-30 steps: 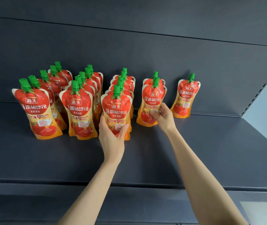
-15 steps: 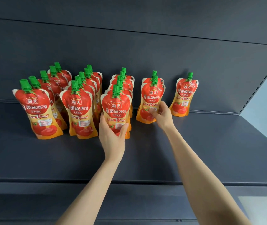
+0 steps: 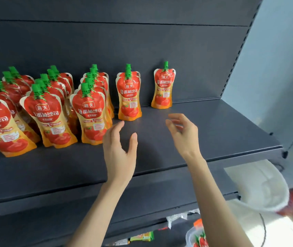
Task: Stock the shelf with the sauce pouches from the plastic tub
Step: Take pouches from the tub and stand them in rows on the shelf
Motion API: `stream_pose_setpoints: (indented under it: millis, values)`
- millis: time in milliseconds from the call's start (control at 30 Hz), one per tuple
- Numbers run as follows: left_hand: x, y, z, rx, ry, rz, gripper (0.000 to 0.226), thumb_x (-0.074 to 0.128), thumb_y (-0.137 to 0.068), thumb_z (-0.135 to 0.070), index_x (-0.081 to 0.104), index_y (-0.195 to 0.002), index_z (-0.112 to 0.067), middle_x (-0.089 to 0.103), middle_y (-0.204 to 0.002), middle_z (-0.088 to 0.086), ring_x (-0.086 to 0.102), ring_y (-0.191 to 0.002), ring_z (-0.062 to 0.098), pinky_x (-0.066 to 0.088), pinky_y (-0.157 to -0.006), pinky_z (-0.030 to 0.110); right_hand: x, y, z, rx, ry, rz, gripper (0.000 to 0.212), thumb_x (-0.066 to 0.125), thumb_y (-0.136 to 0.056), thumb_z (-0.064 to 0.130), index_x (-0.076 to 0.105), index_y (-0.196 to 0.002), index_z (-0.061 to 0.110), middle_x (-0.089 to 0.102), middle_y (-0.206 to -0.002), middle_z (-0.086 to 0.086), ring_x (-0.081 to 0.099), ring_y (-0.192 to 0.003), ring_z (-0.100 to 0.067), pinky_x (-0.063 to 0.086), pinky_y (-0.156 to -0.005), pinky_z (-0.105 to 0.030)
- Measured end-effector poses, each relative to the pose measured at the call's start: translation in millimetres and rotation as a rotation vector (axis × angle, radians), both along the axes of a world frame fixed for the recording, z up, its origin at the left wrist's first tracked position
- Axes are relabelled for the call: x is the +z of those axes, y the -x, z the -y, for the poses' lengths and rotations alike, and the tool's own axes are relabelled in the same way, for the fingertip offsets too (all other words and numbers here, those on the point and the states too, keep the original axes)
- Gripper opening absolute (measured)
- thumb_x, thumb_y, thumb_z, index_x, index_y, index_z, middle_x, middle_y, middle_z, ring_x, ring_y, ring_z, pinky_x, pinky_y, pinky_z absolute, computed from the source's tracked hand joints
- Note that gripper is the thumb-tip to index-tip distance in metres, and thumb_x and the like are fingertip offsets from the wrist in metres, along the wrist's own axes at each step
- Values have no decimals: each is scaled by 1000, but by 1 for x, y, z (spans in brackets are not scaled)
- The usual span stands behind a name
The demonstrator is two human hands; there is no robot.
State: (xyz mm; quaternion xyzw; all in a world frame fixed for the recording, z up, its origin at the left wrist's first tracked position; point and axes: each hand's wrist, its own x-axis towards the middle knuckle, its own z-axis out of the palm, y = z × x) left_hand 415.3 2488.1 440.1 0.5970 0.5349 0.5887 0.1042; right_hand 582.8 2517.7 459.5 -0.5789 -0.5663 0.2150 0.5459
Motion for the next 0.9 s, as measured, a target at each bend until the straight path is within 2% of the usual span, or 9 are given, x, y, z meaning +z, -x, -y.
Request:
stream_pose_setpoints:
  millis: [100, 167, 267, 433, 500, 600, 633, 767, 900]
  values:
    - [1, -41, 22, -165, 6, 14, 40, 53, -87, -36, 57, -117, -11, 58, -114, -5, 52, -108, 9, 35, -95, 12, -7, -35, 51, -62, -6, -41, 9, 59, -91, 17, 64, -98, 21, 66, -93, 12, 62, -90, -8, 46, -77, -13]
    - [-6, -73, 42, -263, 34, 24, 37, 51, -86, -36, 59, -112, -11, 62, -111, -3, 56, -106, 9, 38, -94, 15, -18, -64, 87, -122, -1, -44, 8, 60, -91, 18, 63, -94, 25, 65, -88, 16, 63, -85, -8, 46, -75, -13]
    - [-28, -128, 82, -383, 137, 55, 28, 55, -87, -33, 62, -106, -14, 66, -106, -4, 59, -102, 7, 44, -91, 19, -45, -113, 144, -208, 49, -30, 8, 60, -91, 18, 65, -95, 21, 67, -87, 10, 64, -79, -8, 49, -70, -16]
    - [-84, -214, 157, -561, 384, 41, 15, 61, -88, -25, 61, -103, -21, 68, -100, -4, 62, -97, 7, 43, -81, 7, -101, -183, 237, -320, 181, 12, 9, 59, -91, 17, 66, -97, 18, 64, -87, 19, 63, -81, 2, 50, -72, -18]
    - [-105, -239, 177, -616, 481, 37, 13, 61, -89, -18, 60, -100, -24, 68, -97, -4, 63, -94, 10, 46, -80, 10, -122, -205, 264, -376, 234, 5, 10, 59, -91, 16, 67, -97, 17, 63, -86, 20, 61, -79, 7, 49, -73, -15]
    - [-135, -266, 196, -691, 584, -25, 12, 61, -89, -20, 59, -99, -25, 66, -93, -8, 64, -88, 8, 51, -78, 23, -151, -229, 295, -455, 333, -19, 10, 59, -91, 16, 68, -96, 14, 66, -87, 9, 63, -80, -6, 50, -74, -22]
    - [-144, -274, 201, -716, 612, -55, 11, 60, -89, -21, 59, -99, -24, 66, -92, -9, 63, -87, 6, 50, -77, 22, -161, -236, 303, -478, 365, -36, 9, 59, -91, 16, 68, -95, 15, 66, -87, 6, 63, -81, -10, 50, -73, -24]
    - [-184, -301, 213, -805, 793, -143, 12, 60, -89, -15, 56, -98, -23, 59, -88, -19, 57, -84, -5, 42, -68, 2, -209, -257, 323, -551, 514, -89, 9, 58, -91, 19, 66, -95, 18, 65, -88, 8, 63, -84, -11, 53, -77, -32]
    - [-244, -319, 206, -825, 990, -223, 11, 59, -90, -17, 56, -99, -23, 61, -90, -13, 57, -86, 0, 43, -69, 7, -269, -274, 329, -623, 642, -168, 11, 57, -90, 20, 67, -94, 19, 66, -90, 4, 63, -89, -18, 53, -81, -43]
